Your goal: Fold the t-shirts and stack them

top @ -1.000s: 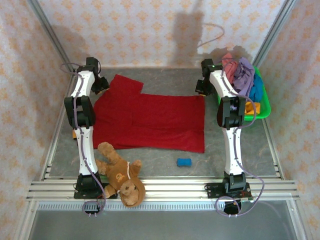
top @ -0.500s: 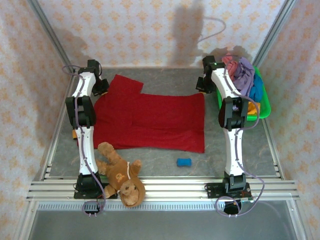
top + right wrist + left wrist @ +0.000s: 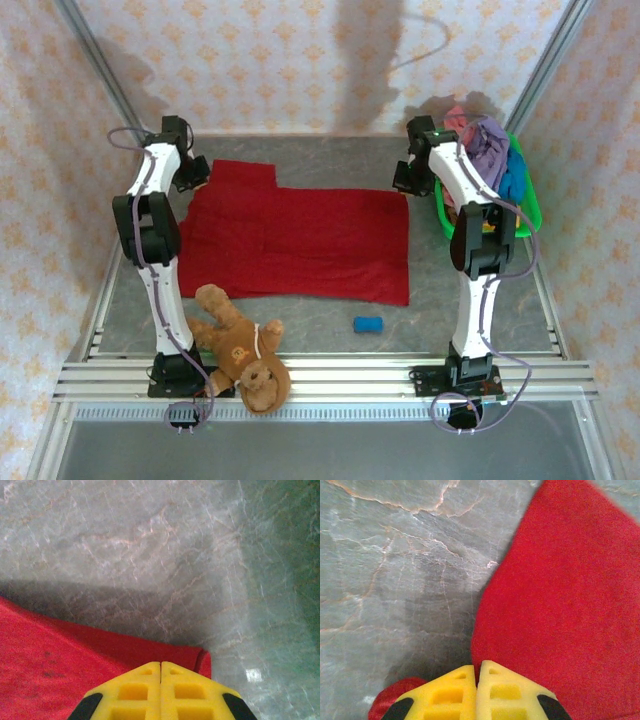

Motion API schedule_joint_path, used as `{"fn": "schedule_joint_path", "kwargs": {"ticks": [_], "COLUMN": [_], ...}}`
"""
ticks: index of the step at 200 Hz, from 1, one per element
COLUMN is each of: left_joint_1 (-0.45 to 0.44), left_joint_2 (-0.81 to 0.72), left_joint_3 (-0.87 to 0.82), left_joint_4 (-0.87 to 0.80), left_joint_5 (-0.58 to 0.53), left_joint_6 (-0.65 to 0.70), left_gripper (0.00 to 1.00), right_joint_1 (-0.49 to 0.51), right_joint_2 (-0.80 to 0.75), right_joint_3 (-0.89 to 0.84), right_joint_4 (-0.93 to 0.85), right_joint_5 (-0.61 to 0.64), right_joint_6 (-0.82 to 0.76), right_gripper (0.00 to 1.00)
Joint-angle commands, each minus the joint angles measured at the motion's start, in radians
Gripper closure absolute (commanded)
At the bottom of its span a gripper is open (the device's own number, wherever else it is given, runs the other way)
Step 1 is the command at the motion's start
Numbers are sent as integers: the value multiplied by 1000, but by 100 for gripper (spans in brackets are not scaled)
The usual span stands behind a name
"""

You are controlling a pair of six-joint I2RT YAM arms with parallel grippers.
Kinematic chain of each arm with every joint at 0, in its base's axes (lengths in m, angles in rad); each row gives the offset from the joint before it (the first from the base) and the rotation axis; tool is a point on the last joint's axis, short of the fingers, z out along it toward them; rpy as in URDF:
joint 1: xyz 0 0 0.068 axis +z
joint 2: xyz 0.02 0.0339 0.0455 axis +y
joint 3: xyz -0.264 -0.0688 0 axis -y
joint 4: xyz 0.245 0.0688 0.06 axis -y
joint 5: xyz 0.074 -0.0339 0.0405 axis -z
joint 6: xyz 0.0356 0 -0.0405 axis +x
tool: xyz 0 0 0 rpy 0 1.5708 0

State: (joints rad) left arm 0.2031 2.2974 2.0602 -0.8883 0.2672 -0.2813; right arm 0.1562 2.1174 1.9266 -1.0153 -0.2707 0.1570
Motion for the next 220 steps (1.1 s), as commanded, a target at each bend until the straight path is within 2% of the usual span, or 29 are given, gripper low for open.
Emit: {"fn": "schedule_joint_path", "kwargs": {"ticks": [1, 33, 120, 220], "left_joint_1": [7, 7, 20, 31], "left_joint_2": [-60, -155, -300, -339], "left_joint_3": [-49, -187, -376, -463], "left_joint_4": [24, 85, 116, 125], "left_joint_5": [-5, -26, -42, -48], "left_joint_6": [31, 27, 31, 36], "left_gripper": [100, 100, 100, 100], "right_joint_1": [3, 6, 8, 35], "right_joint_2": [-72, -146, -277, -254], "right_joint_3": [-68, -200, -429, -607], "right_joint_4": [23, 52, 87, 114], "right_joint_5": [12, 14, 4, -41], "right_joint_6": [14, 24, 41, 83], "right_gripper": [100, 100, 100, 100]}}
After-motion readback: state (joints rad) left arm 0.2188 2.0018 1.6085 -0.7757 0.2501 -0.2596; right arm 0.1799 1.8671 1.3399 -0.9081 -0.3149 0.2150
